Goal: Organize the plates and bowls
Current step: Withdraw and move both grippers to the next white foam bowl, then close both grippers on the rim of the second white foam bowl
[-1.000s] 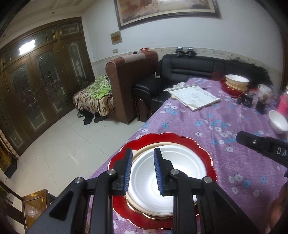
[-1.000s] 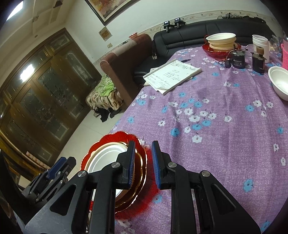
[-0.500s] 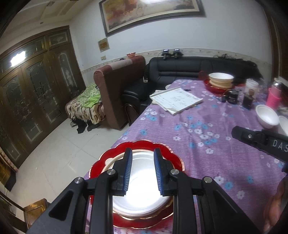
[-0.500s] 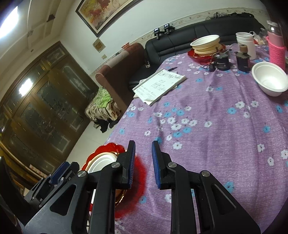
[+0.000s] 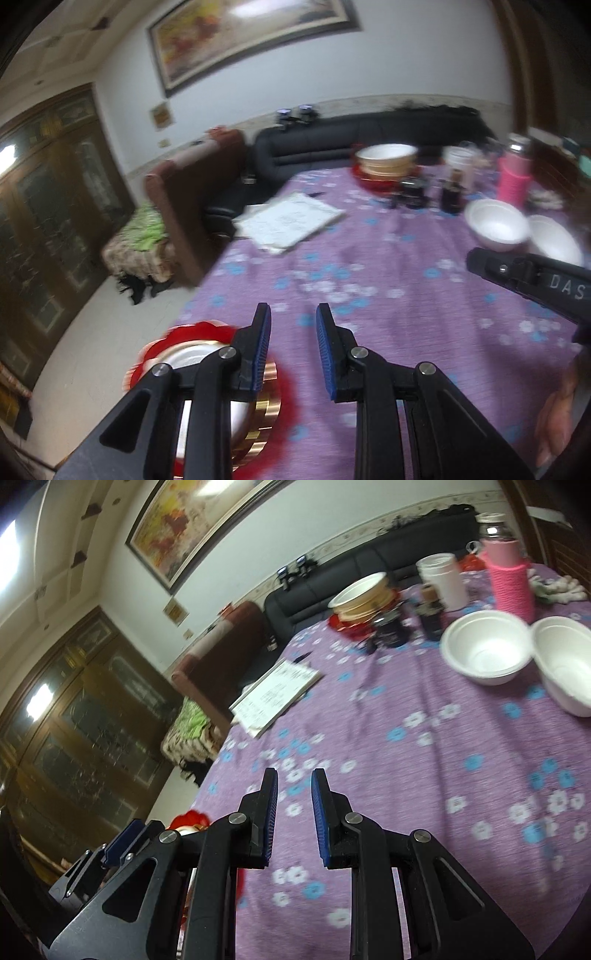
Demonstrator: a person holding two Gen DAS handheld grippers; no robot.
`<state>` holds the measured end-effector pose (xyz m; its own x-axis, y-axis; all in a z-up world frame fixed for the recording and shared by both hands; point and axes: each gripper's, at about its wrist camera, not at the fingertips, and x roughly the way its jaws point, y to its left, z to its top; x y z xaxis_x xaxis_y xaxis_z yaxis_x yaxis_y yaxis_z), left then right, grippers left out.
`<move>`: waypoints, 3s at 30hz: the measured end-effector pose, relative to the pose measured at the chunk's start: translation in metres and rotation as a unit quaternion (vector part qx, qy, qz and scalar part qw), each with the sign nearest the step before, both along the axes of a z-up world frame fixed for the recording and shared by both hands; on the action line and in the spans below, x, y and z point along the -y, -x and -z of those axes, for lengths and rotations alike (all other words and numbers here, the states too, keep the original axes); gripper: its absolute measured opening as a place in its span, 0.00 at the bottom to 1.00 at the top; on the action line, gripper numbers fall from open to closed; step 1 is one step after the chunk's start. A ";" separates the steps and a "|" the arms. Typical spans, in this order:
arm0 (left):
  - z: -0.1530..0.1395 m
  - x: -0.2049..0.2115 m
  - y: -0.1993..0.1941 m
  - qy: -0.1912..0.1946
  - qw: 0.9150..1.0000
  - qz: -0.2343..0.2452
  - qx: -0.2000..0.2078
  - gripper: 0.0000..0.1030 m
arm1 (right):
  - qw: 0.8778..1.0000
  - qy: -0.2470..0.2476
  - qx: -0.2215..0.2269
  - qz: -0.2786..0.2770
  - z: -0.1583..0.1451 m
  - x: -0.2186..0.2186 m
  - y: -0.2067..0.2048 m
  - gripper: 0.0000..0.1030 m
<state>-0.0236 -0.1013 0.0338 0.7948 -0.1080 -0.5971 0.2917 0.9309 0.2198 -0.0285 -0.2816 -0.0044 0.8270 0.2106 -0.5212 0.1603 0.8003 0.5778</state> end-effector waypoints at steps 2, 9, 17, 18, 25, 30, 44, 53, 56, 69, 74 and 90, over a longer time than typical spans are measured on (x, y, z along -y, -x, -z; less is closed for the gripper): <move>0.001 0.021 -0.001 0.006 0.999 0.033 -0.020 0.40 | 1.000 0.010 0.002 0.021 0.000 0.020 0.011 0.18; 0.017 0.116 -0.018 0.029 0.983 0.144 -0.113 0.45 | 0.991 0.039 -0.003 0.129 0.006 0.118 0.074 0.18; 0.035 0.213 -0.049 0.059 0.961 0.183 -0.199 0.62 | 0.966 -0.004 -0.034 0.256 0.020 0.240 0.140 0.48; 0.037 0.221 -0.052 0.059 0.960 0.179 -0.205 0.63 | 0.964 -0.009 -0.037 0.264 0.020 0.249 0.142 0.48; 0.048 0.257 -0.066 0.055 0.961 0.160 -0.219 0.65 | 0.957 -0.031 -0.099 0.270 0.031 0.283 0.108 0.48; 0.062 0.268 -0.076 0.071 0.954 0.150 -0.248 0.65 | 0.953 -0.037 -0.101 0.283 0.045 0.292 0.105 0.47; 0.077 0.283 -0.082 0.112 0.944 0.141 -0.276 0.69 | 0.955 -0.080 -0.078 0.276 0.058 0.301 0.108 0.47; 0.082 0.281 -0.085 0.137 0.917 0.173 -0.331 0.71 | 0.956 -0.101 -0.081 0.263 0.068 0.301 0.100 0.47; 0.085 0.287 -0.079 0.132 0.911 0.187 -0.342 0.71 | 0.956 -0.106 -0.081 0.261 0.070 0.301 0.099 0.47; 0.097 0.297 -0.076 0.112 0.928 0.186 -0.303 0.68 | 0.955 -0.122 -0.080 0.257 0.082 0.301 0.091 0.47; 0.102 0.298 -0.075 0.106 0.926 0.193 -0.307 0.42 | 0.954 -0.143 -0.088 0.248 0.091 0.302 0.085 0.38; 0.094 0.303 -0.056 0.107 0.920 0.233 -0.295 0.13 | 0.953 -0.148 -0.078 0.251 0.086 0.303 0.097 0.12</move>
